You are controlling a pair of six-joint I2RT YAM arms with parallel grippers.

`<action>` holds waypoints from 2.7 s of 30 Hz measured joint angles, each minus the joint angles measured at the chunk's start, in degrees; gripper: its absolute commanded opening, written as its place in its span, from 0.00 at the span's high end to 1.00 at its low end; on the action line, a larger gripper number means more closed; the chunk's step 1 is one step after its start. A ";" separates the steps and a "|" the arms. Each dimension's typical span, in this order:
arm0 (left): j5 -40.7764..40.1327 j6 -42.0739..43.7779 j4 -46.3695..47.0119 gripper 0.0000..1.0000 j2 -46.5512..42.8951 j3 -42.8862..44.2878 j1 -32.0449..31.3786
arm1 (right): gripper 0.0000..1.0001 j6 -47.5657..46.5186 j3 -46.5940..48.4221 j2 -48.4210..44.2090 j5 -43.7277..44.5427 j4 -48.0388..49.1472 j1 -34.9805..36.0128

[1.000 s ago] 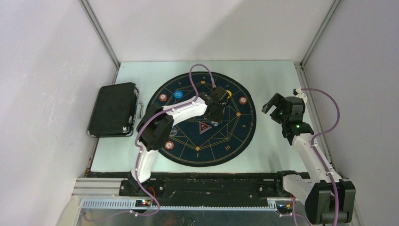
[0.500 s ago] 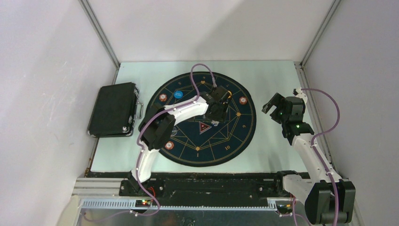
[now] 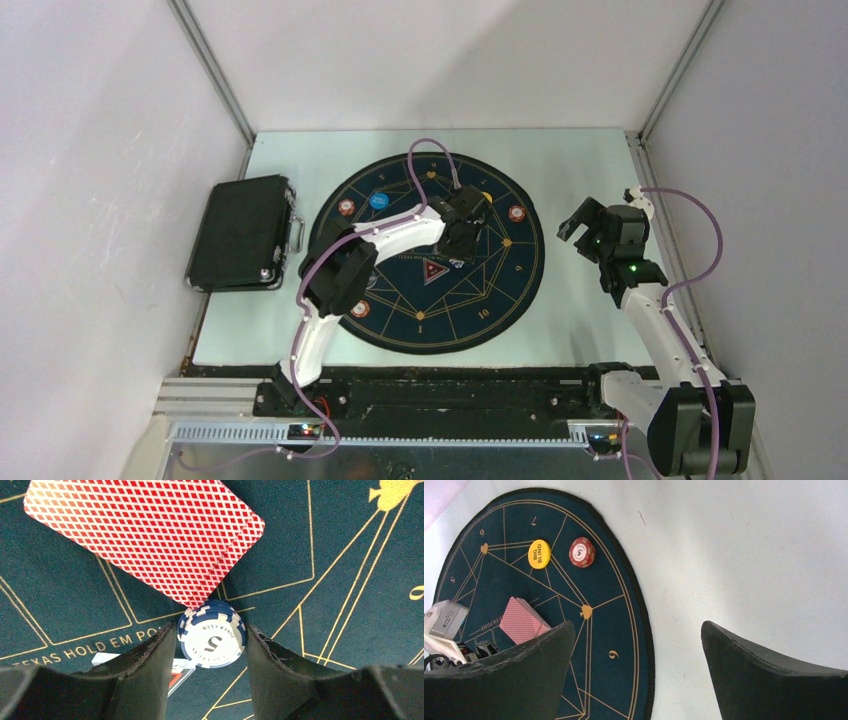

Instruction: Distribute texas hold em gaming equipment

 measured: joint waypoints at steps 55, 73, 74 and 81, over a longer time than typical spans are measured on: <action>-1.57 -0.13 -0.39 1.00 -1.88 -0.37 -0.33 | 0.00 0.15 0.00 0.35 0.00 -0.02 -0.35; -2.93 -1.18 1.70 1.00 -17.03 -11.91 10.86 | 0.00 0.15 0.00 0.35 0.02 -0.02 -0.48; -3.17 -1.44 2.27 1.00 -17.86 -13.53 13.27 | 0.00 0.15 0.00 0.35 0.02 -0.02 -0.52; -6.69 -2.05 4.72 1.00 -20.46 -21.59 28.28 | 0.01 0.11 0.00 0.72 0.13 -0.02 -0.96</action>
